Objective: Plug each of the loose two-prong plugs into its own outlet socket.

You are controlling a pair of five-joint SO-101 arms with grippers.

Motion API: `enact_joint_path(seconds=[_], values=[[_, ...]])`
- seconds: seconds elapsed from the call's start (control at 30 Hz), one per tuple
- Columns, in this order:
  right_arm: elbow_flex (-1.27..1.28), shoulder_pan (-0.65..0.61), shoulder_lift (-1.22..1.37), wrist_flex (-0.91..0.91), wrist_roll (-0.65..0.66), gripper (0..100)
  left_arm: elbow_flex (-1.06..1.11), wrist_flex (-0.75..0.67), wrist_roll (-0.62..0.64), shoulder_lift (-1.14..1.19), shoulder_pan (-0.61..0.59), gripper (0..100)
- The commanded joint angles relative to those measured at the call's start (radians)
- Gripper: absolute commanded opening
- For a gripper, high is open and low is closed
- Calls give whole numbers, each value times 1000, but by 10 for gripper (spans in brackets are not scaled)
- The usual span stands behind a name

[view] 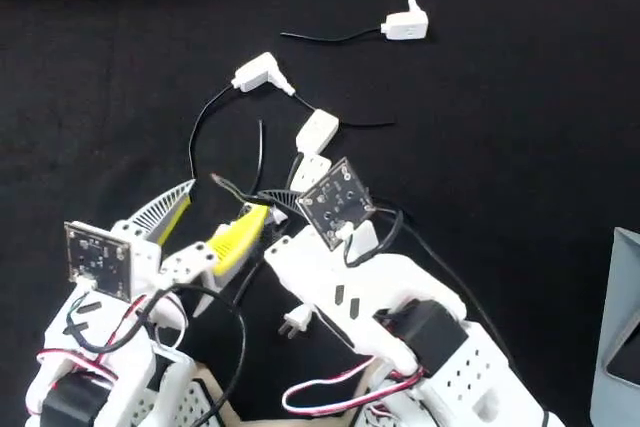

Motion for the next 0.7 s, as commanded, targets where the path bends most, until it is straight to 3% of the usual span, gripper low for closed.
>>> enact_joint_path(seconds=[0.0, 0.17, 0.47, 0.67], values=[[-7, -9, -8, 20, 8, 11, -48, 5, -17, -5, 35, 311], [-7, -6, -8, 40, 3, 11, -58, 5, -11, -5, 10, 310], [27, 212, 24, 32, -43, 11, 10, 5, -18, 0, -366, 310], [42, 384, 193, -34, -43, 11, 82, 5, -178, 186, -383, 312]])
